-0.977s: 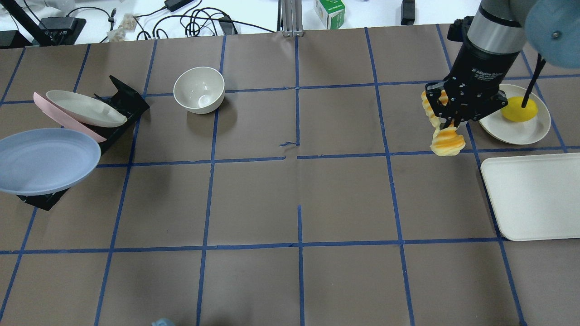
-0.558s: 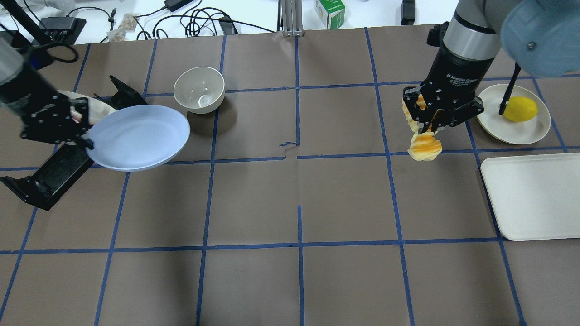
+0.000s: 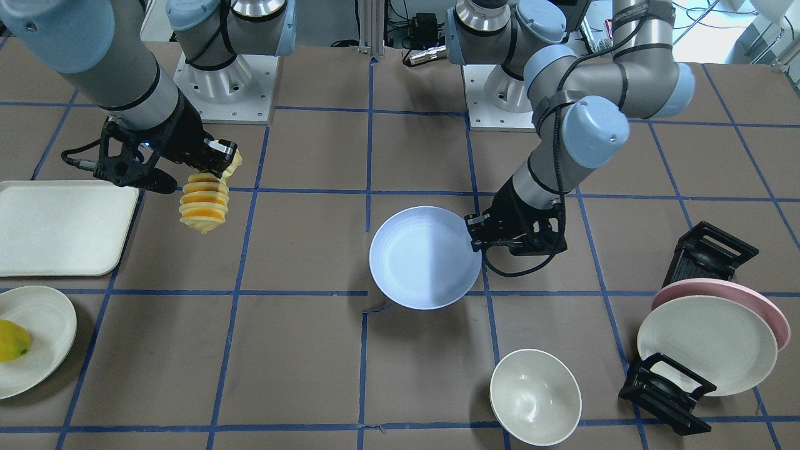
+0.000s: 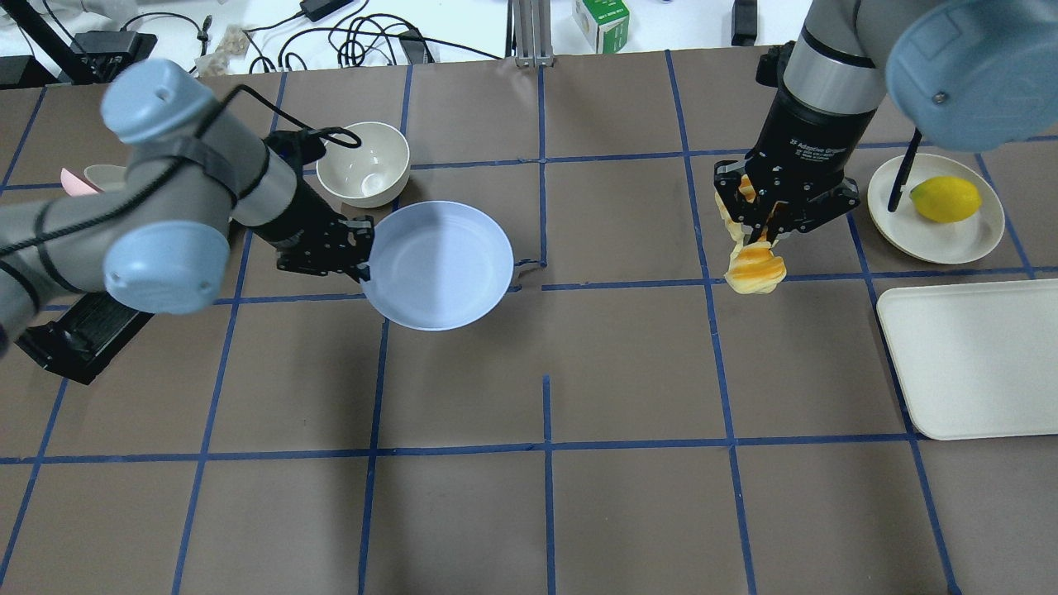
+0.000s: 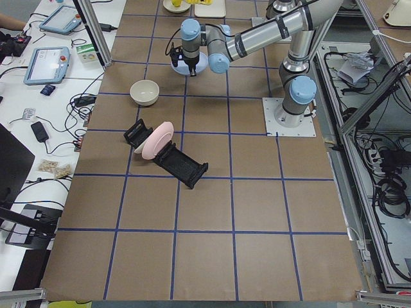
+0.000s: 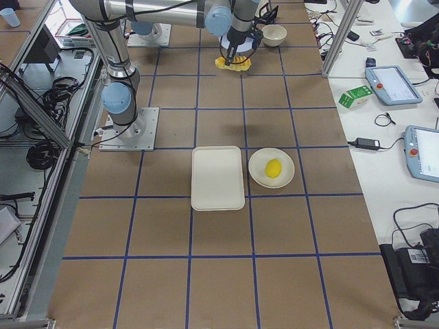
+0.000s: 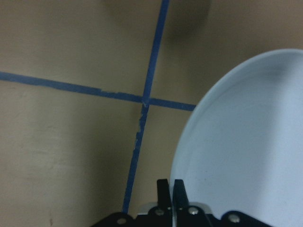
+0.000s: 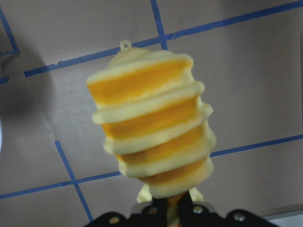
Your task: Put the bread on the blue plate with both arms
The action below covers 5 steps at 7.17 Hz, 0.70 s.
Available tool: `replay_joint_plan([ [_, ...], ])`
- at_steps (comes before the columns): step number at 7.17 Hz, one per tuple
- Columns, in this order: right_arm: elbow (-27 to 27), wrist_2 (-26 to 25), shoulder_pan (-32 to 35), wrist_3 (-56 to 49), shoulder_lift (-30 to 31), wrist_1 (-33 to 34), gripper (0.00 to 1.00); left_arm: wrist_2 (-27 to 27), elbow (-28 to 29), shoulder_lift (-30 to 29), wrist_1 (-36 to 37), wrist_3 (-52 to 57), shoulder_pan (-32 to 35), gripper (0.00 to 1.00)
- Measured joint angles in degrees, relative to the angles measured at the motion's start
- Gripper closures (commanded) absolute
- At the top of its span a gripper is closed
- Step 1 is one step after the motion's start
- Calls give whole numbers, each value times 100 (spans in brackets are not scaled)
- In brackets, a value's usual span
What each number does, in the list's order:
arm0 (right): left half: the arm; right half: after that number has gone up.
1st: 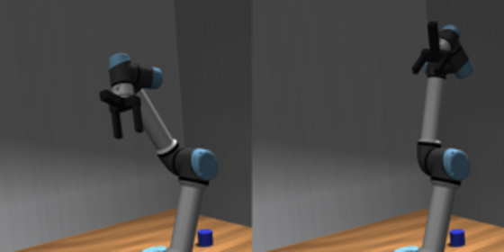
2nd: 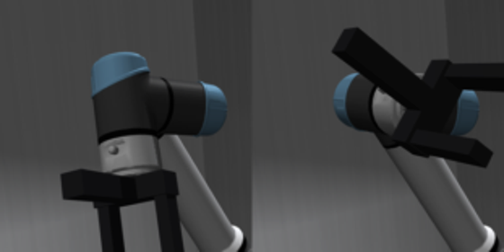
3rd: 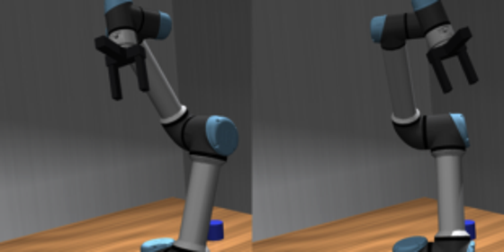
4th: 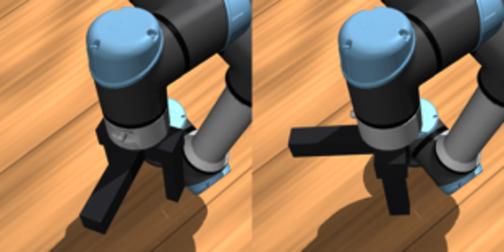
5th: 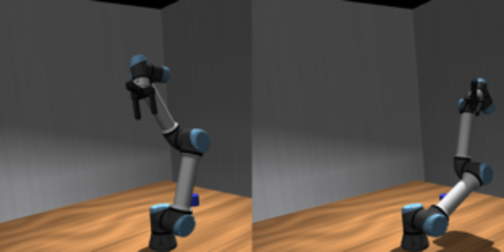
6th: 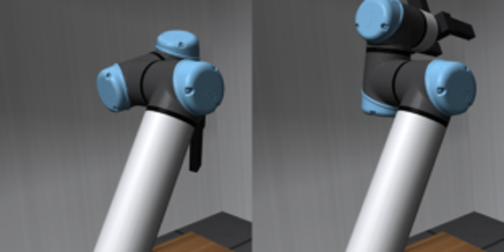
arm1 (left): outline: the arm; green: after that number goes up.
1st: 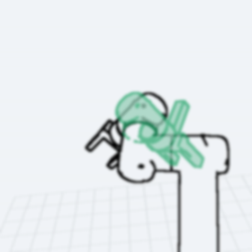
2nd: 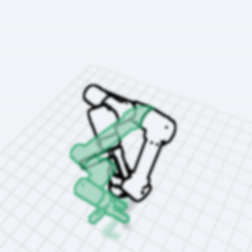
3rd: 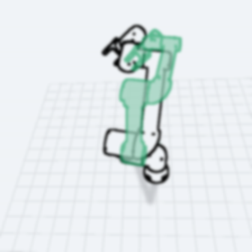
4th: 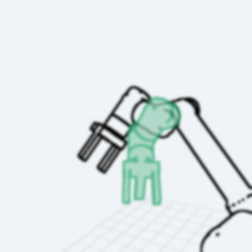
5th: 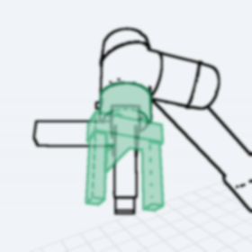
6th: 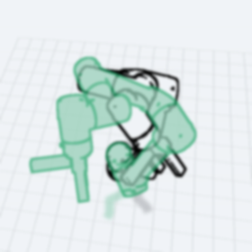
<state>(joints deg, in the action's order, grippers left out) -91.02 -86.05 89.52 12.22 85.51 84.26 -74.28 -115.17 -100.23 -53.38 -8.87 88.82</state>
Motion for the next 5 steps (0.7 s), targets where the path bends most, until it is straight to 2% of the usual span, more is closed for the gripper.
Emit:
replay_joint_plan([
  [1,16,29,3,48,-34,90,100,69,-197,-210,465,-285,302,100],
  [3,8,39,3,128,-85,209,100,29,-314,-453,761,-594,696,96],
  [4,-3,59,4,135,-163,362,100,20,-313,-525,795,-689,751,18],
  [5,1,76,10,129,-322,527,100,7,-288,-587,813,-808,769,0],
])
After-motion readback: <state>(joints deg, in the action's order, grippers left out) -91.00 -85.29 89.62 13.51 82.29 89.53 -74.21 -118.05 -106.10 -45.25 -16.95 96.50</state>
